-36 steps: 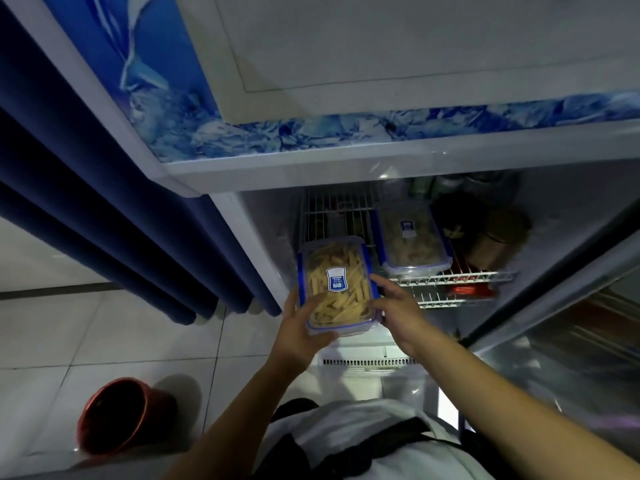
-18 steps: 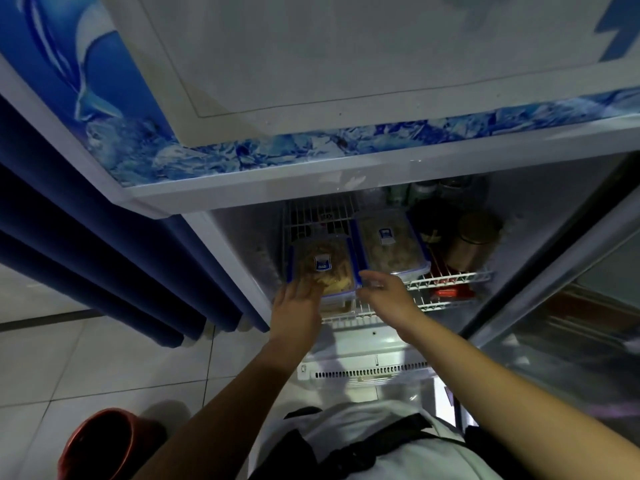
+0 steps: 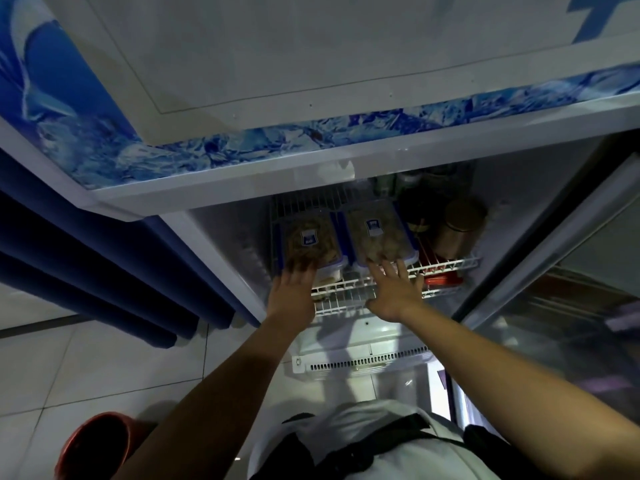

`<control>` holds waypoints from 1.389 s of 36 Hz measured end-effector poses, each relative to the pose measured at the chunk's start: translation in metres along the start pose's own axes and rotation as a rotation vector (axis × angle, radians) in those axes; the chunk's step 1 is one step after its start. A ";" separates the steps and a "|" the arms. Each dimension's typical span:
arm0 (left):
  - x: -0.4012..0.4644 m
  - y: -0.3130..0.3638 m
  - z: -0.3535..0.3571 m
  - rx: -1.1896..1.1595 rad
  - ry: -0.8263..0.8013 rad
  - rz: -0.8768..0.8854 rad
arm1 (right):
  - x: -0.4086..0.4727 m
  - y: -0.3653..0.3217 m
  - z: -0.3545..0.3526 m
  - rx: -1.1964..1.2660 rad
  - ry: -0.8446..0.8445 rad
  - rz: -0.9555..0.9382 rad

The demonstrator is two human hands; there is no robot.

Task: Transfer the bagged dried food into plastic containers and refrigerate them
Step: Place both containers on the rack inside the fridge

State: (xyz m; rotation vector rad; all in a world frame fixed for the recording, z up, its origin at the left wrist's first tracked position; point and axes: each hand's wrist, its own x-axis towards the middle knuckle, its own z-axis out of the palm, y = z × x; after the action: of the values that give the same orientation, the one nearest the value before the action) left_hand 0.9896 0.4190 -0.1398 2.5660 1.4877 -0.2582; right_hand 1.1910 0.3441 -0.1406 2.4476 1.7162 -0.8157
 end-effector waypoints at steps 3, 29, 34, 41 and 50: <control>0.000 0.002 0.003 -0.035 -0.024 -0.017 | 0.000 0.003 0.002 0.002 0.003 -0.004; 0.002 0.023 0.009 0.080 -0.329 -0.006 | 0.005 -0.006 0.003 0.075 0.003 0.029; 0.007 0.033 0.005 -0.103 -0.249 -0.052 | 0.005 -0.009 0.000 0.084 -0.004 0.039; 0.007 0.027 -0.005 -0.168 -0.191 -0.056 | 0.003 -0.006 0.002 0.092 -0.007 0.032; 0.006 0.025 -0.008 -0.171 -0.196 -0.053 | 0.001 -0.010 0.003 0.089 -0.008 0.043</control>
State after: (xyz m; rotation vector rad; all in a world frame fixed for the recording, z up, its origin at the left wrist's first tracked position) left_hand 1.0147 0.4132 -0.1320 2.2993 1.4410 -0.3612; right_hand 1.1809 0.3481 -0.1410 2.5245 1.6528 -0.9153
